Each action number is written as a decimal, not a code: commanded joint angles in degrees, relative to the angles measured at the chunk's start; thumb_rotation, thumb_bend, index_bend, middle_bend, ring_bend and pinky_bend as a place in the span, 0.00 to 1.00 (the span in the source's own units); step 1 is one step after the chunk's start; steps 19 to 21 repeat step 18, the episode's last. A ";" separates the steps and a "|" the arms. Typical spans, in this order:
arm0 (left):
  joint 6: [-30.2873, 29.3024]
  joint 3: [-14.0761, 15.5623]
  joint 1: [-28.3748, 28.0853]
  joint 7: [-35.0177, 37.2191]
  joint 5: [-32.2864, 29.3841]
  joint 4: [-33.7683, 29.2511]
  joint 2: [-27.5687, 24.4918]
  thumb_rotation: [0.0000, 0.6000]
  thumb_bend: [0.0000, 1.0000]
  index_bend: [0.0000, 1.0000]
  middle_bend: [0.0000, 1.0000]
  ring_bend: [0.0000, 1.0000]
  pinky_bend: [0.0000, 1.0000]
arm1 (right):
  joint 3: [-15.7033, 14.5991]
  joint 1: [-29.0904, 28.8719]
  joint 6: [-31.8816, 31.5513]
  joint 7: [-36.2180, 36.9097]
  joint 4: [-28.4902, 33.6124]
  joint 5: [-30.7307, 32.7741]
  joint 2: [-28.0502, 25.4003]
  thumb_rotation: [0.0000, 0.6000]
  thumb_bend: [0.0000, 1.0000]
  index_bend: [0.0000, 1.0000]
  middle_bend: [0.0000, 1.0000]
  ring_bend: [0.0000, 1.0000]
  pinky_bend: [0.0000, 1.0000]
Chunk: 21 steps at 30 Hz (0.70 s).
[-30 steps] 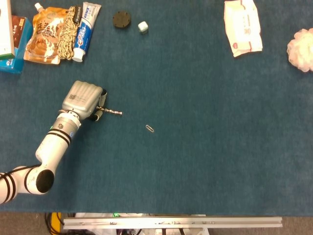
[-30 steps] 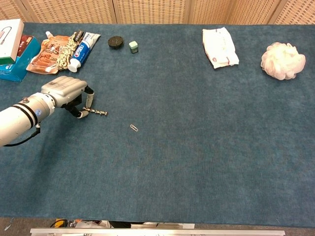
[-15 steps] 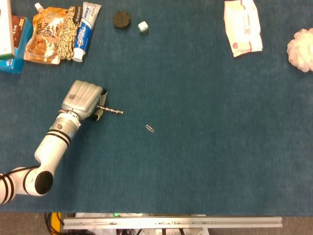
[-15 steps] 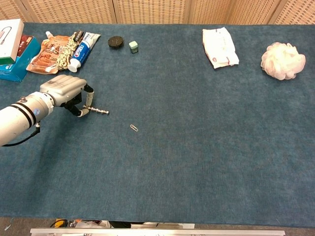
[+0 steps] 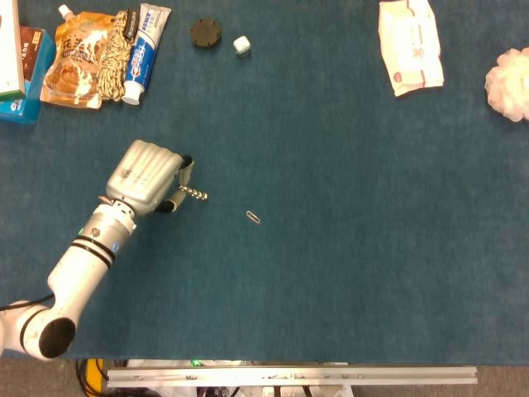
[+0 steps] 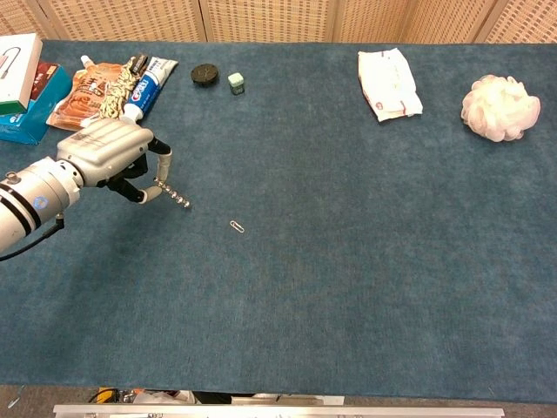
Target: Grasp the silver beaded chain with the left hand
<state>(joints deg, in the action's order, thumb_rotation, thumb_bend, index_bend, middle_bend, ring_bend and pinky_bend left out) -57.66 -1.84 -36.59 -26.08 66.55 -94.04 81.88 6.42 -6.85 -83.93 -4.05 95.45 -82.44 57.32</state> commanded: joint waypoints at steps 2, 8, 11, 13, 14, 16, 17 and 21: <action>-1.38 0.16 0.35 -0.32 1.87 -3.12 -1.25 1.00 0.35 0.62 1.00 1.00 1.00 | -0.02 0.13 -0.21 0.32 -0.22 -0.14 0.09 1.00 0.13 0.34 0.53 0.58 0.54; -2.32 -0.02 0.20 -1.78 3.16 -6.70 -1.38 1.00 0.35 0.62 1.00 1.00 1.00 | -0.06 0.43 -0.57 0.87 -0.48 -0.28 0.07 1.00 0.13 0.34 0.53 0.58 0.54; -2.51 -0.41 -0.14 -2.81 3.18 -8.21 -0.90 1.00 0.35 0.62 1.00 1.00 1.00 | -0.06 0.49 -0.56 1.12 -0.62 -0.28 0.08 1.00 0.13 0.34 0.53 0.58 0.54; -2.62 -0.75 -0.45 -3.58 3.03 -9.01 -0.45 1.00 0.35 0.62 1.00 1.00 1.00 | -0.05 0.57 -0.54 1.33 -0.75 -0.14 0.07 1.00 0.13 0.34 0.53 0.58 0.54; -2.64 -0.89 -0.59 -3.94 2.96 -9.30 -0.26 1.00 0.35 0.62 1.00 1.00 1.00 | -0.05 0.62 -0.55 1.38 -0.81 -0.07 0.06 1.00 0.13 0.34 0.53 0.58 0.54; -2.56 -1.10 -0.92 -4.65 2.70 -9.77 0.29 1.00 0.35 0.62 1.00 1.00 1.00 | -0.06 0.75 -0.55 1.50 -0.91 0.09 0.00 1.00 0.13 0.34 0.53 0.58 0.54; -2.49 -1.15 -1.05 -4.97 2.54 -9.93 0.51 1.00 0.35 0.62 1.00 1.00 1.00 | -0.06 0.80 -0.57 1.57 -0.95 0.15 -0.01 1.00 0.13 0.34 0.53 0.58 0.54; -2.45 -1.21 -1.18 -5.28 2.37 -10.01 0.76 1.00 0.35 0.62 1.00 1.00 1.00 | -0.07 0.86 -0.59 1.62 -0.99 0.19 -0.02 1.00 0.13 0.34 0.53 0.58 0.54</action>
